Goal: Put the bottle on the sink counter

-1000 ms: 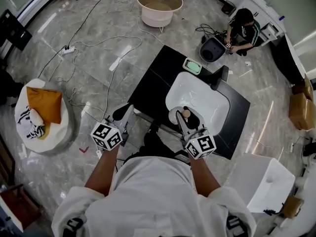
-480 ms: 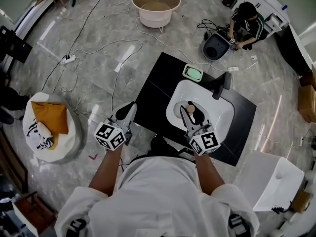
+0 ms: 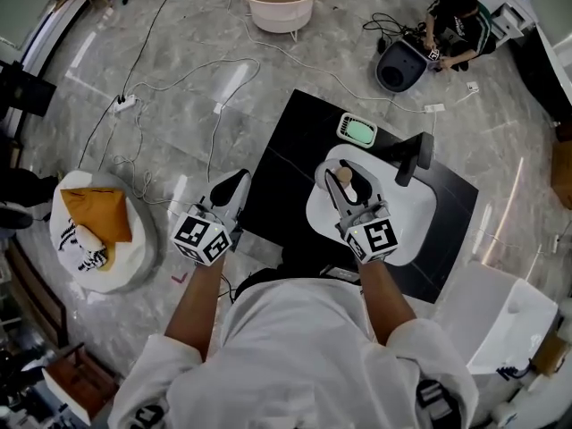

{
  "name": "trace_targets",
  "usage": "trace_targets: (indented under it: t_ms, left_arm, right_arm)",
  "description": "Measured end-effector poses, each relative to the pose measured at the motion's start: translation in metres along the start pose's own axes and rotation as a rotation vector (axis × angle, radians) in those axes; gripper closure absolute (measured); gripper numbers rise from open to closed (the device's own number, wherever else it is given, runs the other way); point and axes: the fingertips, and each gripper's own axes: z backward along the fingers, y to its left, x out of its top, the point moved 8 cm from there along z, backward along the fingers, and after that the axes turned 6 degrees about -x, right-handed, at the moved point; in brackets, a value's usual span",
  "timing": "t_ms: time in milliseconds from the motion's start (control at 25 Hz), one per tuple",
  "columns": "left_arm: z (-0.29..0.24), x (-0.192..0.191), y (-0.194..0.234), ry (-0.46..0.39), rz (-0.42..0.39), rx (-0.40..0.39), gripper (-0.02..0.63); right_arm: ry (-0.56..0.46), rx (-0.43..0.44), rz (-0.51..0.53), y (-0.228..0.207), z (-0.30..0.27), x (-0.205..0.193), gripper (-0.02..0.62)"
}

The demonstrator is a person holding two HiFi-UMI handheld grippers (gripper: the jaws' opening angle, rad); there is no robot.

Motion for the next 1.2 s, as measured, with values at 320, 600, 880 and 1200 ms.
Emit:
trace_targets:
  t_ms: [320,600,880,1200]
  left_arm:
    - [-0.030,0.001,0.043,0.015,-0.016,-0.005,0.589]
    - [-0.068,-0.012,0.086,0.056,-0.064,-0.071,0.589]
    - [-0.111,-0.013,0.111,0.081,-0.061,-0.186,0.589]
    - [-0.136,-0.024,0.136,0.109,-0.070,-0.244,0.589]
  right_arm:
    - [0.001,0.001,-0.020,-0.012,-0.053,-0.007,0.456]
    - [0.001,-0.103,-0.036,-0.018,-0.091,-0.010,0.456]
    - [0.006,-0.220,-0.066,-0.025,-0.121,-0.019,0.456]
    - [0.014,-0.286,-0.072,-0.038,-0.156,-0.037,0.456]
